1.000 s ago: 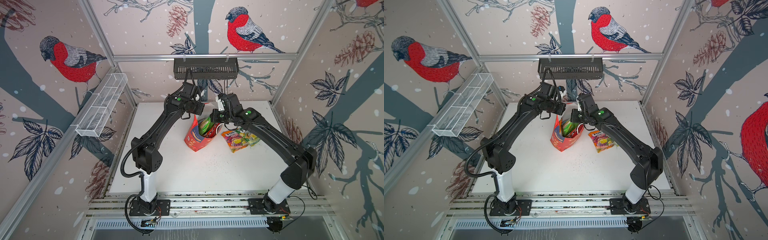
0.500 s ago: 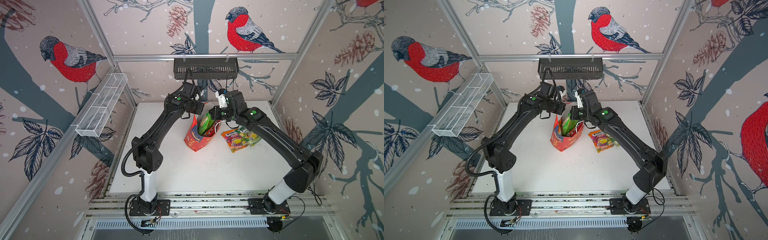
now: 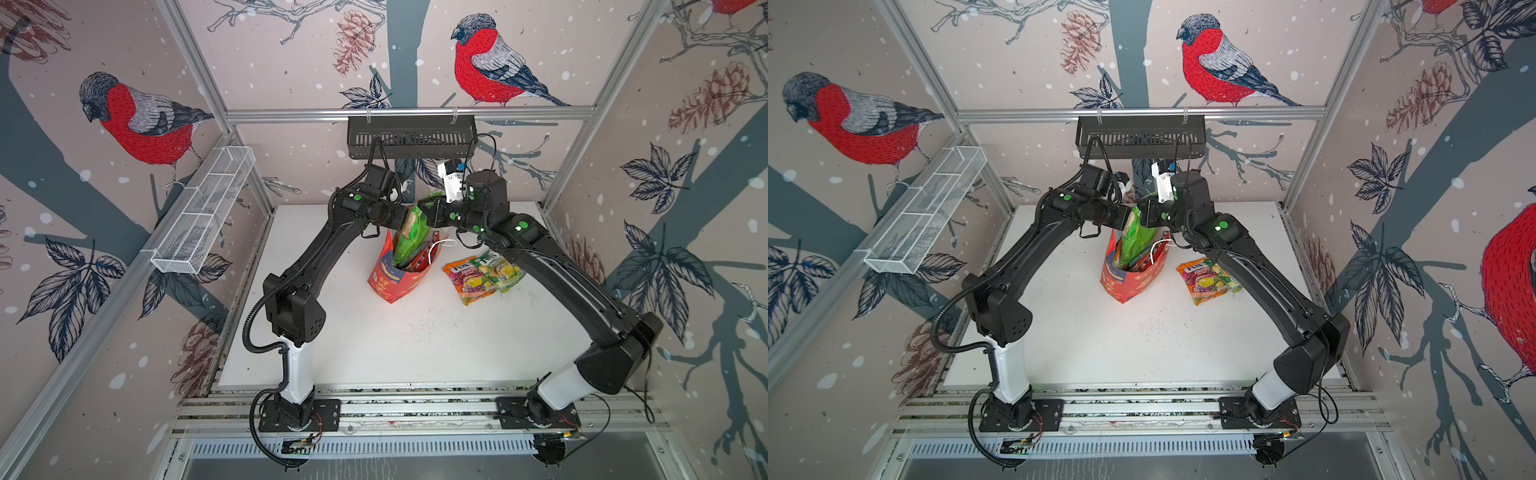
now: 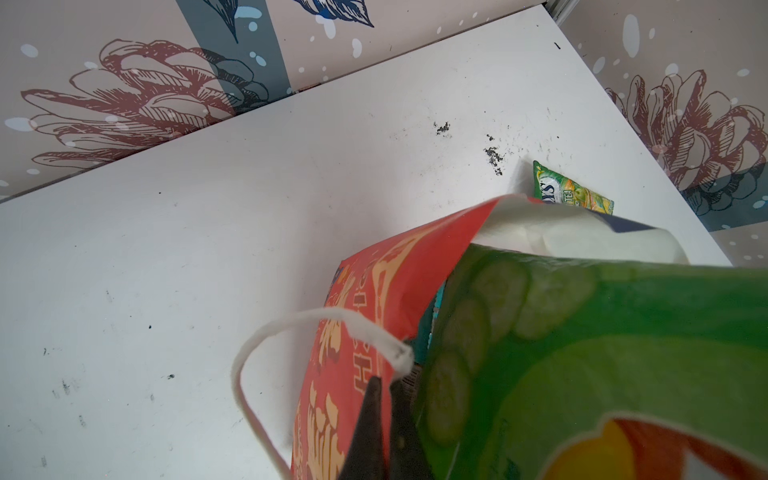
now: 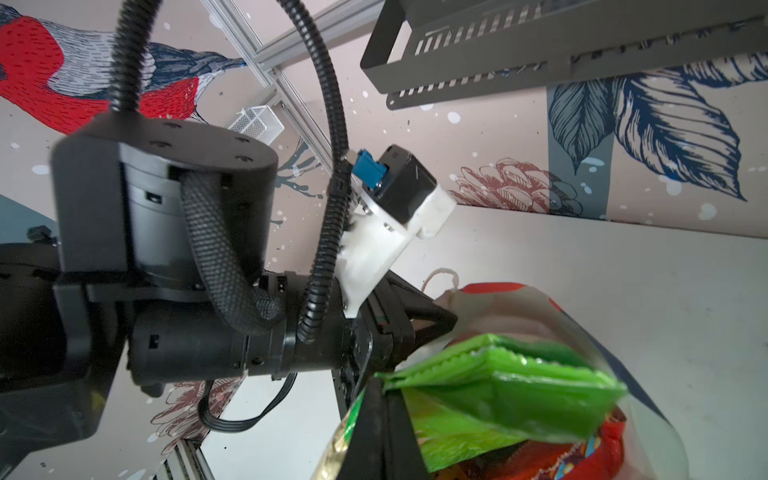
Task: Take the snacks out of the paper bag
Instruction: 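Grasp the green Lay's packet with the right gripper and pull it out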
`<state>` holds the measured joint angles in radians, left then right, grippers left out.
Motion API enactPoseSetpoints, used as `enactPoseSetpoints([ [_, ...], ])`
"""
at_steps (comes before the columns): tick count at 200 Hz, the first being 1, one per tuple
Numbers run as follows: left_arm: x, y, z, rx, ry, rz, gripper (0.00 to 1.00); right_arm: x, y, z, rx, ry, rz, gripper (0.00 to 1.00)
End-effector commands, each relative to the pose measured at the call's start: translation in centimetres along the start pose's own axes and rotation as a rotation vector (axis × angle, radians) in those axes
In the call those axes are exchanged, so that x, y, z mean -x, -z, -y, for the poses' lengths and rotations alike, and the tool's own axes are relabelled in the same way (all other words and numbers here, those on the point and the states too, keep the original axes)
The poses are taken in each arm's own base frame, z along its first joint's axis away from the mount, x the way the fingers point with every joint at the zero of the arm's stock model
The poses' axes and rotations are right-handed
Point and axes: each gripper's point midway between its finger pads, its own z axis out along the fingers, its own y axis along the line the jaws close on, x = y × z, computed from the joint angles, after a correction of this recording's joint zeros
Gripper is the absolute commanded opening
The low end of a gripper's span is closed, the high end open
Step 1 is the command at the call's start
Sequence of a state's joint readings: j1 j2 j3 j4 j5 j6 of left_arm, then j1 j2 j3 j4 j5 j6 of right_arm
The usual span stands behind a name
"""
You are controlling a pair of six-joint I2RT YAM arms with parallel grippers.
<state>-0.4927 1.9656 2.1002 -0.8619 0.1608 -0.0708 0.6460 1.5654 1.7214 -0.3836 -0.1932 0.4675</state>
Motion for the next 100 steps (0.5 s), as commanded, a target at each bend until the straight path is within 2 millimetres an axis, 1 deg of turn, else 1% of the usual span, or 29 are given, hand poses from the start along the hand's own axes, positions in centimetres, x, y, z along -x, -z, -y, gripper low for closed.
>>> enactPoseSetpoints([
  [1,0.3,-0.1,0.3,-0.024,-0.012,0.012,0.00,2.5,0.8,-1.3,0.046,0.044,0.087,0.00],
  [24,0.1,-0.1,0.1,-0.022,-0.006,0.003,0.00,3.4,1.6,-1.8,0.057,0.068,0.118,0.00],
  [43,-0.2,-0.2,-0.3,-0.024,0.005,-0.008,0.00,4.3,2.8,-2.5,0.077,0.095,0.154,0.00],
  [72,-0.3,-0.2,-0.5,-0.022,0.005,-0.012,0.00,6.0,5.1,-4.0,0.118,0.142,0.229,0.00],
  [100,-0.3,-0.2,-0.7,-0.020,0.004,-0.013,0.00,7.6,7.5,-4.8,0.145,0.169,0.303,0.00],
])
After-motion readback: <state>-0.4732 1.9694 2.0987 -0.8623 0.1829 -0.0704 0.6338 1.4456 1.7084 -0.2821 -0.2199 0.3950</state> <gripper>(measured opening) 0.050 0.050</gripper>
